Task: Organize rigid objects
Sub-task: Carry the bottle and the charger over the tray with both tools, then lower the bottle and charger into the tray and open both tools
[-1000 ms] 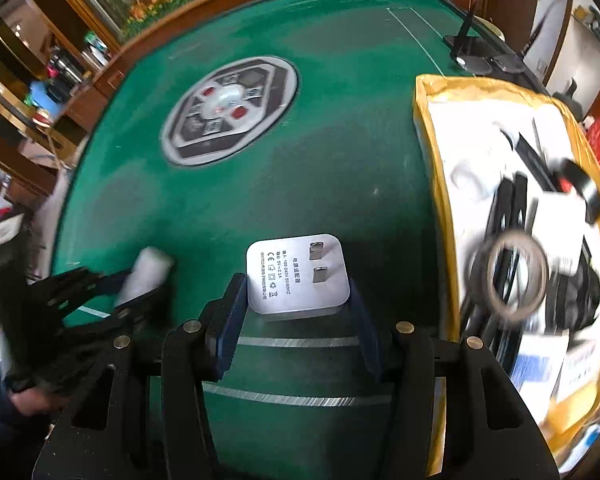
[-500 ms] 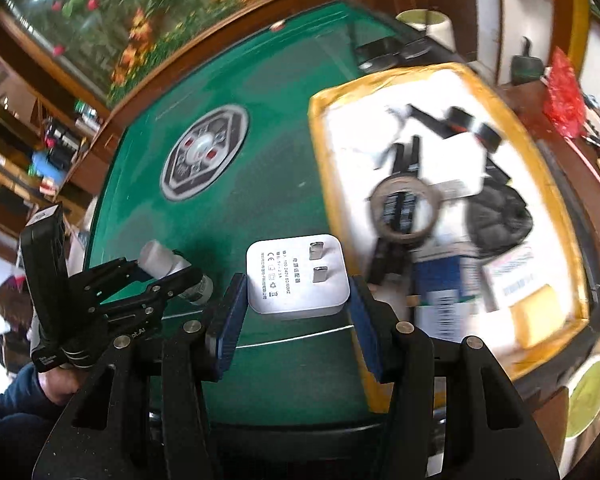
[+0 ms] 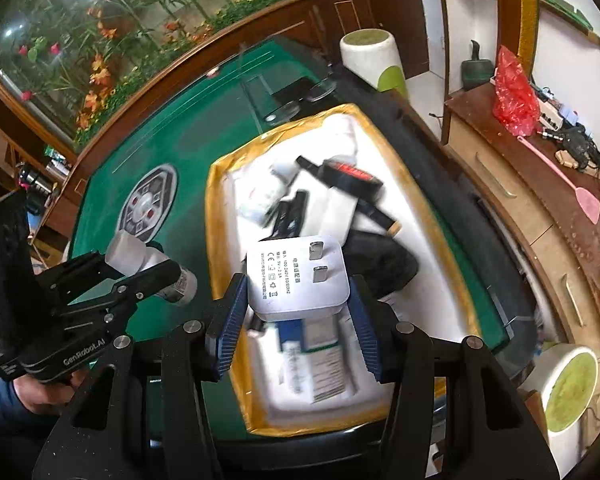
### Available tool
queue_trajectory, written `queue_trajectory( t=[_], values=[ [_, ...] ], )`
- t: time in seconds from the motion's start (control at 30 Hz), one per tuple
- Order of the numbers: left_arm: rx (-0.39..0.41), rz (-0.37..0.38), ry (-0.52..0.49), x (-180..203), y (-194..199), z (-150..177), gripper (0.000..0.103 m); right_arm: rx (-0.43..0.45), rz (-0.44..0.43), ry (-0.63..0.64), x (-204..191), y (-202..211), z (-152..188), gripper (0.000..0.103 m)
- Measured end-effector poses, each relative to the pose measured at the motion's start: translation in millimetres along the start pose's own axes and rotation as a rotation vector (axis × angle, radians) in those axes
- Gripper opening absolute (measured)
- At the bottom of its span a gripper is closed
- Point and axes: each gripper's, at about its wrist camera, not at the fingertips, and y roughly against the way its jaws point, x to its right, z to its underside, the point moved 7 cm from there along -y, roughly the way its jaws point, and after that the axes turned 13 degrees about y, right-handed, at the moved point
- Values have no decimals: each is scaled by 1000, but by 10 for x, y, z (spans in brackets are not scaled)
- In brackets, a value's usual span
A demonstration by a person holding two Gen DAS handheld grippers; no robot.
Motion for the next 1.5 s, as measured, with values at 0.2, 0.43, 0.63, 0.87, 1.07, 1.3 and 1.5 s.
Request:
queue_trajectory(
  t=[0.2,0.43,0.63,0.87,1.07,1.3,1.5],
  values=[
    [-40,-1,-26,203,-306,-59,35,-22,5,-1,213,-115,-49,51],
    [-42,-39,-52,329,-506,-81,35,-53,7,12,371,-268,-48,51],
    [-41,-68,-76,384,-612,-81,35,-69,2,20,473,-353,-53,51],
    [-13,-89,-88,417,-666,-116,35,-89,7,32,540,-439,-61,51],
    [-13,-96,-86,418,-728,-128,35,-92,12,55,561,-487,-110,51],
    [-13,-105,-88,422,-759,-124,35,-96,14,72,564,-540,-170,51],
    [-13,-110,-85,418,-776,-120,35,-95,20,81,564,-567,-214,51]
  ],
)
